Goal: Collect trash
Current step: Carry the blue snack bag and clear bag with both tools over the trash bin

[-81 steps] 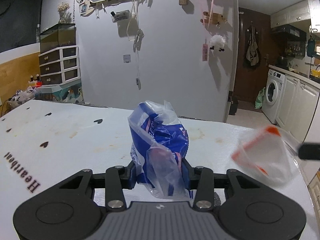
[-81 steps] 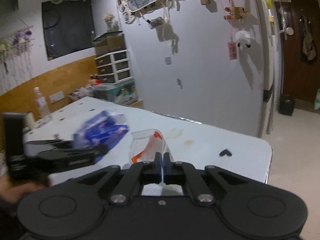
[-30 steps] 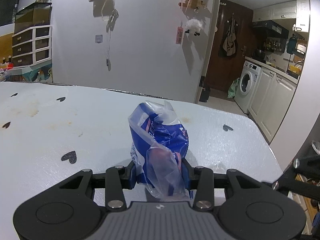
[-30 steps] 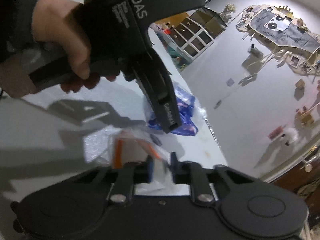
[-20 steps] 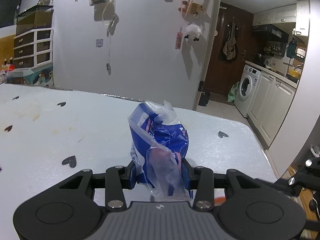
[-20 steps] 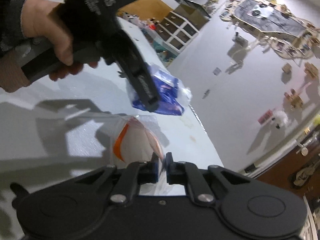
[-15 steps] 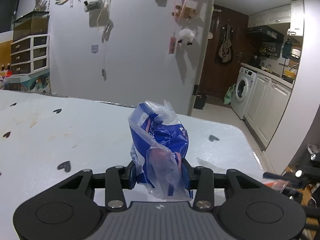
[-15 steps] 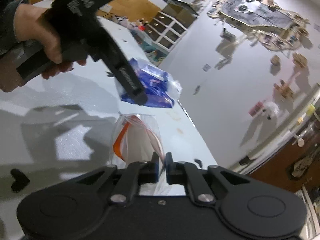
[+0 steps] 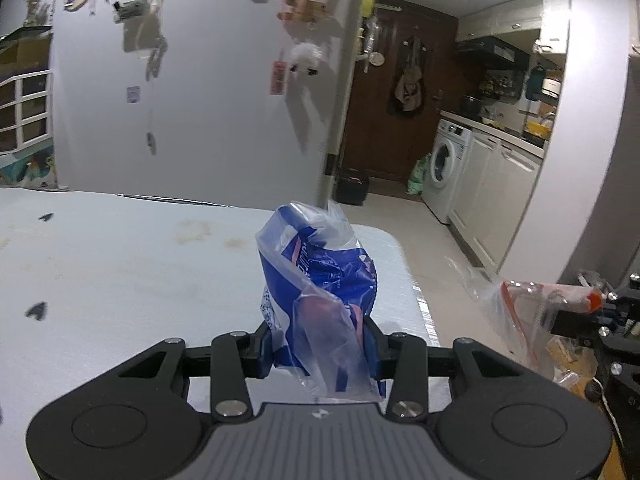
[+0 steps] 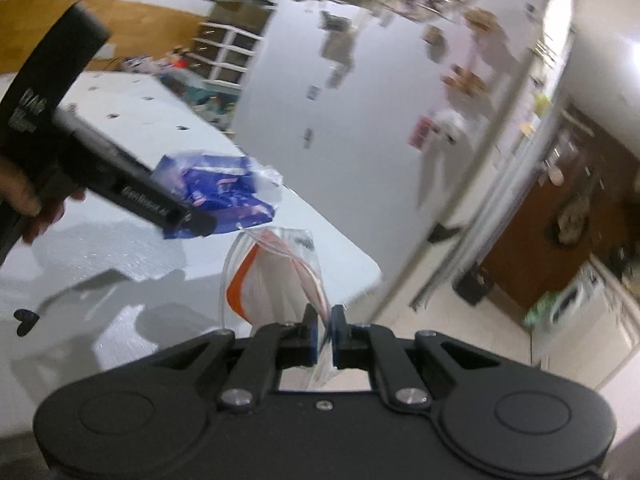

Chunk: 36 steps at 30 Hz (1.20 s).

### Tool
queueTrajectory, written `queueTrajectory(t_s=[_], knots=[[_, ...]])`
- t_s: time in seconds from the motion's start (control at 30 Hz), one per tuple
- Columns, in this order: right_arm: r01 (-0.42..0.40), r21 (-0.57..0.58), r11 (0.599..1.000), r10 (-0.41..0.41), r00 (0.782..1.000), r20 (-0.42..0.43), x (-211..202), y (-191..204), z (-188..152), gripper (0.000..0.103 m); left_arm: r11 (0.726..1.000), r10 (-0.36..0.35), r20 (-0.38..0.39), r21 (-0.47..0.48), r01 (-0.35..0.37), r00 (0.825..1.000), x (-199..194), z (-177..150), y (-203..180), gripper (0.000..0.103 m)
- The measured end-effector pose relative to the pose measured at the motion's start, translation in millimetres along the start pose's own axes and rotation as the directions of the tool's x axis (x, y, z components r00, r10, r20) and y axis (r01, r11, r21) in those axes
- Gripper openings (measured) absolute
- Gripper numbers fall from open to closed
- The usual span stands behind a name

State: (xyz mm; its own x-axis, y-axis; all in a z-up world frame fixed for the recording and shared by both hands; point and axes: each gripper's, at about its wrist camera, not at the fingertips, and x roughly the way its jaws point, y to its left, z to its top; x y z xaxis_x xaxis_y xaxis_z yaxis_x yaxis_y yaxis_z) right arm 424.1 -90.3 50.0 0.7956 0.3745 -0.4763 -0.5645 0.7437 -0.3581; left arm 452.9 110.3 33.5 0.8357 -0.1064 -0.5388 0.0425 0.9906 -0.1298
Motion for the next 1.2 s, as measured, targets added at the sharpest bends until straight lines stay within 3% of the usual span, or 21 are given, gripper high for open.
queueTrajectory(t_s=[0.4,0.73,0.97,1.2], knots=[[0.099,0.246,0.964,-0.090,0.995,-0.048,-32,-51,-63,0.006,0.995,-0.038,-0.010,0.089,0.039,0.999,-8,-16,-76,0.043],[0.128,0.362,0.923,-0.111,0.991,-0.069,-63,-74,-114,0.006,0.986,-0.079,-0.034,0.147,0.083,0.996,-14,-41,-141,0.043],[0.146,0.432,0.890,-0.112,0.988,-0.103,-78,-89,-155,0.006,0.974,-0.107,-0.088,0.191,0.122,0.990,-3,-66,-189,0.043],[0.169,0.501,0.849,-0.092,0.980,-0.174,-74,-100,-210,0.006,0.962,-0.114,-0.181,0.224,0.154,0.977,32,-96,-222,0.043]])
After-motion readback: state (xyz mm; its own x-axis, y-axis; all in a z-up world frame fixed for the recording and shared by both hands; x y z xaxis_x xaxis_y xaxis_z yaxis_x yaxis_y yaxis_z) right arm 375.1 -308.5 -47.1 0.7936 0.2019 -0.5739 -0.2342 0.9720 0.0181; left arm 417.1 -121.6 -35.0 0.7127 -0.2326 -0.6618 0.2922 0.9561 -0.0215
